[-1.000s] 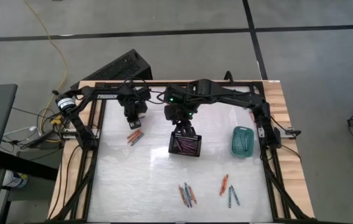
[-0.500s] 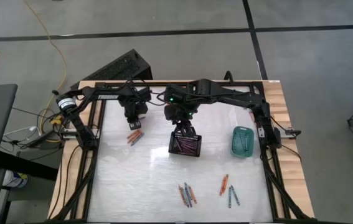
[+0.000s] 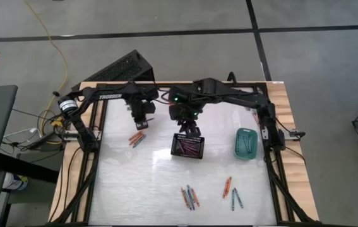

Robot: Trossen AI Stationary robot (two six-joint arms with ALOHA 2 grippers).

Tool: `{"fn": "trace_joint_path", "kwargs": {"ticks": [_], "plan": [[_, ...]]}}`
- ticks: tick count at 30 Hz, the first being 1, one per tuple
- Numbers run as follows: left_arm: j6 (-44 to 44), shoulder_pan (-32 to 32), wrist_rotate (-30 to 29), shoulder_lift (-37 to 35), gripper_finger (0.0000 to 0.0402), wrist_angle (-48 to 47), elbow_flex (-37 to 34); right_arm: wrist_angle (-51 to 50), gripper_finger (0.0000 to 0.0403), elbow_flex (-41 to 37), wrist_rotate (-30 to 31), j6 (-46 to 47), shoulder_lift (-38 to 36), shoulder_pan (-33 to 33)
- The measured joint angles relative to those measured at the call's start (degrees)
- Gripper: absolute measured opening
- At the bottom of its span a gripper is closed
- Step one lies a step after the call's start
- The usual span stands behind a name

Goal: Sort crayons
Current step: Put the violet crayon into the black bin

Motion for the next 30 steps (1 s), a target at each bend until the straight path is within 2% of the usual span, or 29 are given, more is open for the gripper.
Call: {"fn": "trace_joint_path", "kwargs": {"ticks": [7, 16, 22, 30], "plan": [[-1.0, -4.3, 2.2, 0.0, 0.0, -2.1, 7.2, -4.1, 0.0135, 0.0, 3.4, 1.6, -5.3, -1.2], [-3.3, -13.4, 4.9, -0.1, 0.0, -0.9, 16.4, -7.3, 0.0132, 0.1, 10.5, 6.4, -16.6, -1.8], [-5.8, -17.7, 5.0, -0.1, 0.0, 5.4, 17.8, -7.3, 0.0132, 0.1, 14.9, 9.7, -23.1, -1.8], [-8.0, -17.4, 4.5, -0.1, 0.0, 9.6, 17.8, -5.3, 0.0132, 0.1, 18.3, 10.0, -26.1, -1.8]]}}
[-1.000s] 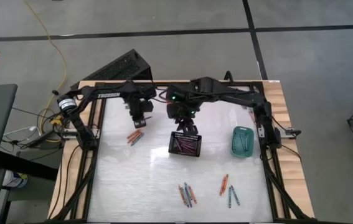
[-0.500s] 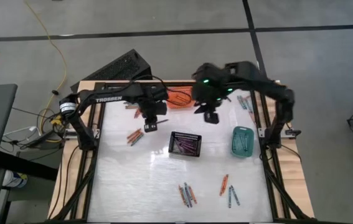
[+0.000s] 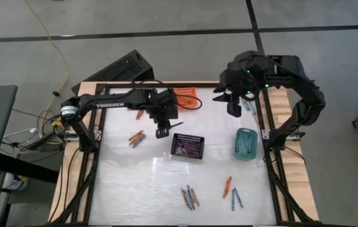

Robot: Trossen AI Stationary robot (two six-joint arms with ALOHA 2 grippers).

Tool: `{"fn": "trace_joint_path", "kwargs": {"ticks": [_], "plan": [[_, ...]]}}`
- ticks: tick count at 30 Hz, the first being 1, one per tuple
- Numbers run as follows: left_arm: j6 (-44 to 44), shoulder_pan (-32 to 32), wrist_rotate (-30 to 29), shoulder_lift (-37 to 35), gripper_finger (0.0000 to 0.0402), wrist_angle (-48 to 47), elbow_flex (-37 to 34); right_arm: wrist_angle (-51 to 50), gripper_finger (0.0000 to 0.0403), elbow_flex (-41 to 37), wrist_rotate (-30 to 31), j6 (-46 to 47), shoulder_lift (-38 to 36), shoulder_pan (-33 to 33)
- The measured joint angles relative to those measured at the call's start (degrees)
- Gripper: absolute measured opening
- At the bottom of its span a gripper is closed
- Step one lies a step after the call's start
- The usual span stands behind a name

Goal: Sort crayons
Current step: Put the violet crayon into the black bin

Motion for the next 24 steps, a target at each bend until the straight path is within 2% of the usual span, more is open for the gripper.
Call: {"fn": "trace_joint_path", "kwargs": {"ticks": [11, 17, 24], "plan": [[-0.5, -0.4, 4.0, 0.0, 0.0, 1.1, 0.0, -1.5, 0.0132, 0.0, -0.1, -0.5, 0.8, 1.7], [-1.6, -2.1, 4.5, 0.1, 0.0, 7.8, 0.0, -1.7, 0.0132, 0.0, -0.2, -1.1, 1.8, 1.7], [-3.6, -3.0, 6.9, 3.5, 0.0, 13.4, 0.0, -2.4, 0.0132, 0.0, -0.3, -1.9, 2.0, 1.6]]}}
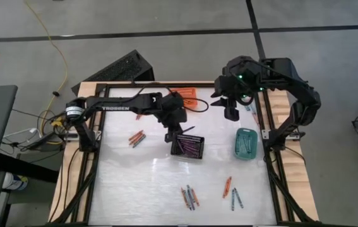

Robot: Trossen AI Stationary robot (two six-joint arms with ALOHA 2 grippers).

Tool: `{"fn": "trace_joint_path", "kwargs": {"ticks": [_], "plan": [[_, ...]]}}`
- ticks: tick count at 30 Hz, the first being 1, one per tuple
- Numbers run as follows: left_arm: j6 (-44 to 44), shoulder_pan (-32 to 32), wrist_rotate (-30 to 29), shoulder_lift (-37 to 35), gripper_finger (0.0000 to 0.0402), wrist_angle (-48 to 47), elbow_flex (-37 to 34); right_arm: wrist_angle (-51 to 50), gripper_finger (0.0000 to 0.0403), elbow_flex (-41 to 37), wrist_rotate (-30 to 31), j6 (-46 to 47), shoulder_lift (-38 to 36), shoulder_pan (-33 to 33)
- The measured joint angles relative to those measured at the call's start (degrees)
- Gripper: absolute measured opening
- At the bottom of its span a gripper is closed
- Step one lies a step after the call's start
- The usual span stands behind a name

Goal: Sort crayons
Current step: Put the violet crayon into the black bin

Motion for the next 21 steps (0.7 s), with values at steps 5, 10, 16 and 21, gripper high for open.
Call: {"fn": "trace_joint_path", "kwargs": {"ticks": [5, 10, 16, 21], "plan": [[0.1, -2.1, 1.1, 2.0, 0.0, -0.1, -0.1, -2.8, 0.0132, 0.0, -0.2, 2.2, 0.0, 0.2], [2.1, -4.4, 2.7, 3.7, 0.0, -2.6, 0.0, -3.0, 0.0132, 0.0, -1.1, 4.8, -0.3, 1.9], [3.9, -6.1, 1.9, 5.7, 0.0015, -5.9, 0.0, -3.1, 0.0132, 0.0, -1.3, 9.3, -0.9, 4.4], [4.1, -6.1, -0.2, 6.8, 0.0042, -5.4, 0.0, -3.1, 0.0132, 0.0, -0.2, 13.0, -0.9, 6.0]]}}
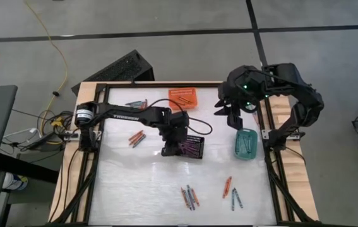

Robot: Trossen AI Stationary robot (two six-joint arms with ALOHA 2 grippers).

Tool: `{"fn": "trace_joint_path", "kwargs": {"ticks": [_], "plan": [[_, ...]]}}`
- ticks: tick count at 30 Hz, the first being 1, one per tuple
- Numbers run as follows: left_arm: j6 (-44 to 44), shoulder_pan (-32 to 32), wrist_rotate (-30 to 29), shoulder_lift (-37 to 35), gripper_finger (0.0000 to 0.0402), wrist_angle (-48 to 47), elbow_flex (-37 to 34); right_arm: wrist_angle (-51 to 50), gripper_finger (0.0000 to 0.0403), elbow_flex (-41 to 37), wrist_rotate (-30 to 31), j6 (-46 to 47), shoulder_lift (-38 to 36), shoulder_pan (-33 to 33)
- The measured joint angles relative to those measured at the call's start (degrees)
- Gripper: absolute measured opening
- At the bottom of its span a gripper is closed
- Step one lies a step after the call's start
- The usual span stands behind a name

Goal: Sort crayons
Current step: Put the violet crayon into the black bin

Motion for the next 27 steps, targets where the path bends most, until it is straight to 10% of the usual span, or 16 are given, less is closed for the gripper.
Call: {"fn": "trace_joint_path", "kwargs": {"ticks": [27], "plan": [[-2.2, 2.1, -13.5, -14.4, 0.0137, -10.5, 0.0, 0.1, 0.0132, -0.5, 11.3, 4.9, 0.2, 3.4]]}}
